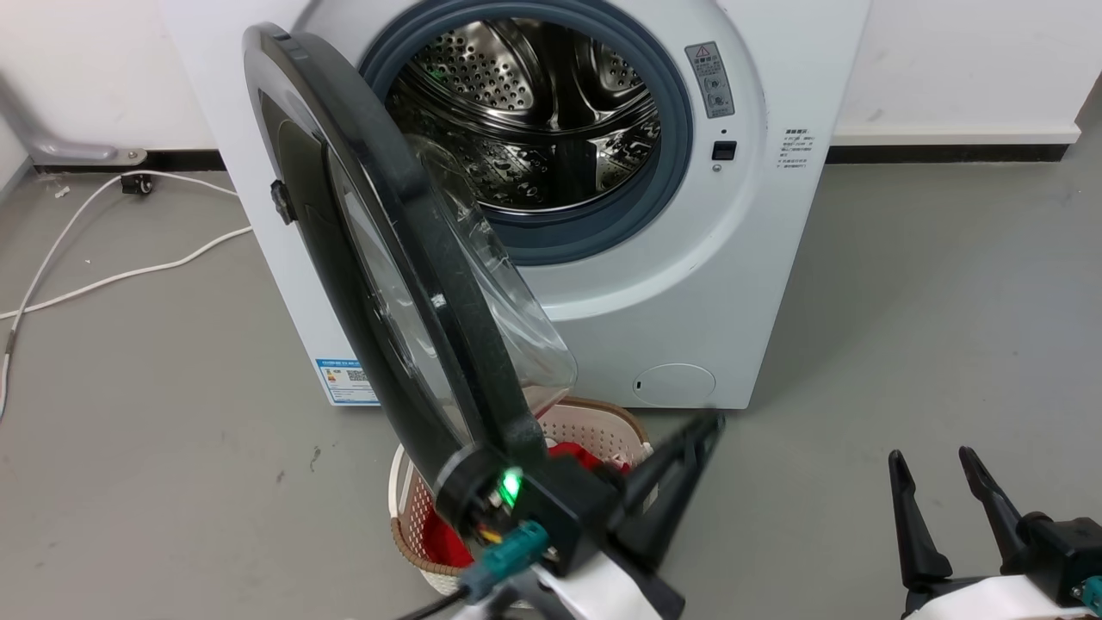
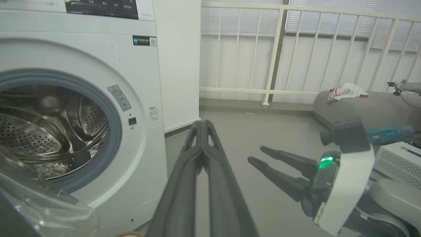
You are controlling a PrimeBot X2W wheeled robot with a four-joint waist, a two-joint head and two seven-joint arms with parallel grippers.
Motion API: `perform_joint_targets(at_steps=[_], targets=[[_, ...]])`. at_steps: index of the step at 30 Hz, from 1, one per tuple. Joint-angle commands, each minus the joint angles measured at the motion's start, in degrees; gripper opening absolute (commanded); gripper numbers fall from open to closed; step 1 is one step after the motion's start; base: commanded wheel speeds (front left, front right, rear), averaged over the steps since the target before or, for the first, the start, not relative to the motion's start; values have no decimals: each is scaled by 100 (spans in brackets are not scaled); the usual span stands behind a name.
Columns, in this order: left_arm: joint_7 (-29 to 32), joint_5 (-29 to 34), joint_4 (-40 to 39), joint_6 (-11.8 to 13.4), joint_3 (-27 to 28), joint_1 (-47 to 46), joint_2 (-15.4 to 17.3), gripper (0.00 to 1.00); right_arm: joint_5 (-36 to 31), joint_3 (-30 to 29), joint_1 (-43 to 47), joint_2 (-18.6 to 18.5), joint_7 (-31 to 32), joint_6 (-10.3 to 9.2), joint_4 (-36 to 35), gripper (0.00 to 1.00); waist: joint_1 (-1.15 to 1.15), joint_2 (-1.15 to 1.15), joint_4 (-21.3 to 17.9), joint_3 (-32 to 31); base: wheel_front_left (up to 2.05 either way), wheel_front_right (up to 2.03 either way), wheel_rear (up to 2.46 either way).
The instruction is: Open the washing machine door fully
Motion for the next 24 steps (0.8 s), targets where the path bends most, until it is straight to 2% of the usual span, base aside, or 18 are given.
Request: perform_joint_targets(at_steps=[1, 6, 16, 24], targets=[[83, -18, 82, -23, -60, 125, 31, 0, 39, 6, 26, 19, -20, 1, 6, 100, 0, 0, 1, 9, 0, 0, 0], [446, -103, 631, 122, -234, 608, 191, 0, 46, -8, -15, 24, -30, 1, 65, 100, 0, 0, 3, 57, 0, 0, 0], [57, -53, 1271, 625, 349, 598, 311, 0, 79, -8, -117, 28, -58, 1, 157, 100, 0, 0, 17, 122, 0, 0, 0], [-84, -90, 1397, 737, 520, 535, 378, 0, 76, -22, -128, 29, -70, 1, 226, 100, 0, 0, 39, 119, 0, 0, 0]])
